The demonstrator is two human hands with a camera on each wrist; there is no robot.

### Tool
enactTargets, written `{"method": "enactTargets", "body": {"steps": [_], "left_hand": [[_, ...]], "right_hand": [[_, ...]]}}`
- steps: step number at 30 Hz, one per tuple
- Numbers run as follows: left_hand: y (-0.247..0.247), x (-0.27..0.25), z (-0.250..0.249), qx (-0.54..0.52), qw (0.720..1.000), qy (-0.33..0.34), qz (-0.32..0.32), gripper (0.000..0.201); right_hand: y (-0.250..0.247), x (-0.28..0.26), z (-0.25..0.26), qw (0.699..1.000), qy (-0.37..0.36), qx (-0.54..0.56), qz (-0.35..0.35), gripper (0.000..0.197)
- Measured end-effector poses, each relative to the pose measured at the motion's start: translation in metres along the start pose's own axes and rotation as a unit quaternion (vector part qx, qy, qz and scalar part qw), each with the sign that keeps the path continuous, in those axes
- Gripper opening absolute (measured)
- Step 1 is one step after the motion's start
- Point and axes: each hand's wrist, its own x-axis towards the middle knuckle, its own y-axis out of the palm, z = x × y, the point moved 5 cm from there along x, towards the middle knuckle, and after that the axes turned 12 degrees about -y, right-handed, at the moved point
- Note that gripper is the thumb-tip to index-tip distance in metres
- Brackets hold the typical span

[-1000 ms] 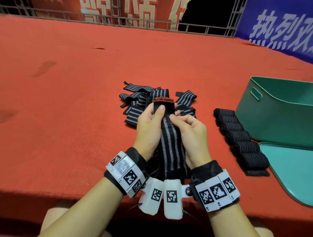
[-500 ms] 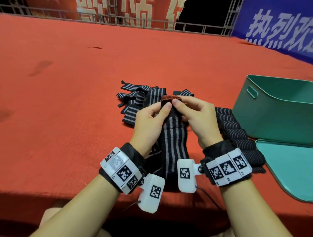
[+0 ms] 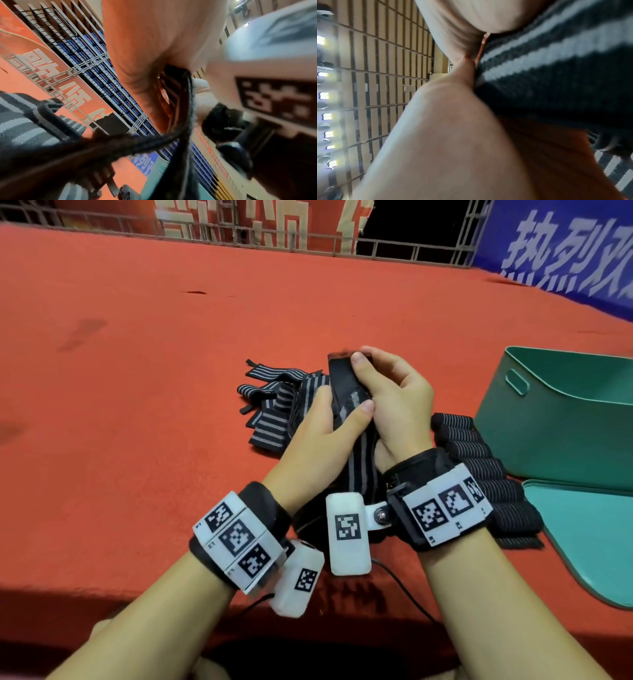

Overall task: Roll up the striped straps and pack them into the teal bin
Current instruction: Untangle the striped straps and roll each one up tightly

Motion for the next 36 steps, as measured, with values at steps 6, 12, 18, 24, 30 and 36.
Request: {"method": "enactTargets", "body": {"steps": [6, 12, 18, 24, 30, 36], "left_hand": [[-0.011, 0.018, 0.005, -0.025, 0.998, -0.041, 0.029, 0.027], [-0.009, 0.023, 0.011, -0.137, 0.987, -0.084, 0.012, 0.026], [-0.010, 0.028, 0.013, -0.128, 0.991, -0.032, -0.006, 0.026], [-0.046, 0.056, -0.019, -0.165, 0.982, 0.017, -0.092, 0.022], [-0.068, 0.083, -0.050, -0.165, 0.978, 0.047, -0.115, 0.027], [-0.063, 0.089, -0.051, -0.195, 0.972, 0.030, -0.128, 0.016]], "right_hand": [[-0.004, 0.011, -0.016, 0.992, 0.014, -0.119, 0.046, 0.029], [-0.005, -0.001, -0.034, 0.951, -0.004, -0.280, 0.129, 0.063], [-0.011, 0.000, -0.038, 0.956, 0.019, -0.243, 0.162, 0.052], [-0.015, -0.018, -0.039, 0.927, 0.085, -0.193, 0.310, 0.029], [-0.020, -0.020, -0.021, 0.954, -0.018, -0.194, 0.229, 0.019], [-0.022, -0.034, -0.036, 0.948, 0.086, -0.127, 0.279, 0.030]]}}
